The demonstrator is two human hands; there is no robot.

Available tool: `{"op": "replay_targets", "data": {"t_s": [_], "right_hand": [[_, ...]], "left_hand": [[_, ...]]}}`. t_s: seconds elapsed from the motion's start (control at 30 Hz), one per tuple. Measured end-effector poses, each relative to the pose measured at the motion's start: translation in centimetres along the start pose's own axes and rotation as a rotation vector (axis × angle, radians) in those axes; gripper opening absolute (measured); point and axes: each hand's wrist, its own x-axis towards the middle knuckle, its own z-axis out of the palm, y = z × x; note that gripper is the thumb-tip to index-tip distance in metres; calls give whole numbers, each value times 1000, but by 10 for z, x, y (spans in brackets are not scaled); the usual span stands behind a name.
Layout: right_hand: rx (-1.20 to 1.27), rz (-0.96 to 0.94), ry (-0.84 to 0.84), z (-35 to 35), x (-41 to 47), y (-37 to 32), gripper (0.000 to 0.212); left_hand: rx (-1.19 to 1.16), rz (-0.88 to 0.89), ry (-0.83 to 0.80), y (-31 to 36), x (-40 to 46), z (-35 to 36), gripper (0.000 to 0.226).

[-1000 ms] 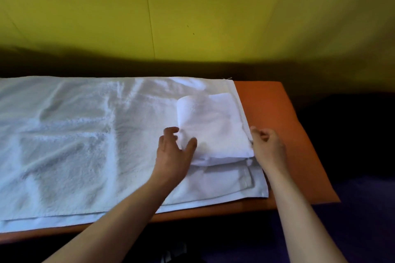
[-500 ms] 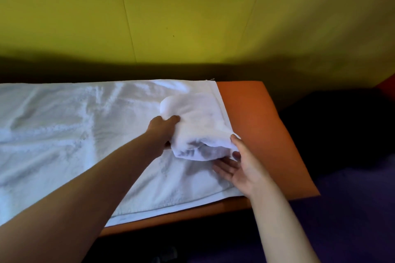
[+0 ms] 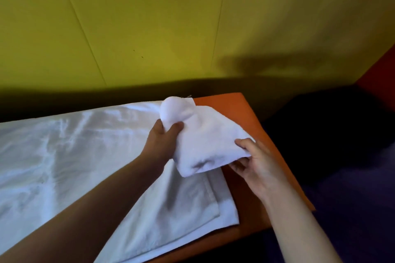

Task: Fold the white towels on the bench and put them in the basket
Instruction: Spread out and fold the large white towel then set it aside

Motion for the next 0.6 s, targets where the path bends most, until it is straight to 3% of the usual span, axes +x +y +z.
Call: {"op": "replay_targets", "data": {"t_s": [0.17, 0.27, 0.37, 0.43, 0.5, 0.57, 0.6], "right_hand": [[-44, -269, 85, -20, 41, -43, 33], [-92, -361, 148, -35, 71, -58, 44], [-482, -287, 290, -48, 100, -43, 56], [-842, -264, 444, -53, 108, -23, 64], [-1108, -522, 573, -51, 103, -9, 60], [-1281, -884, 480, -44, 99, 1, 51], [-1365, -969, 373, -41, 99, 7, 48]], "left_hand": [[4, 154, -136, 25, 38, 59, 36], [68, 154, -146, 29, 65, 88, 46], [308, 117, -123, 10, 78, 98, 72], [564, 244, -190, -13, 66, 97, 77], [796, 430, -269, -31, 49, 93, 66], [957, 509, -318, -42, 41, 88, 61], [1012, 505, -342, -46, 41, 86, 60]]}}
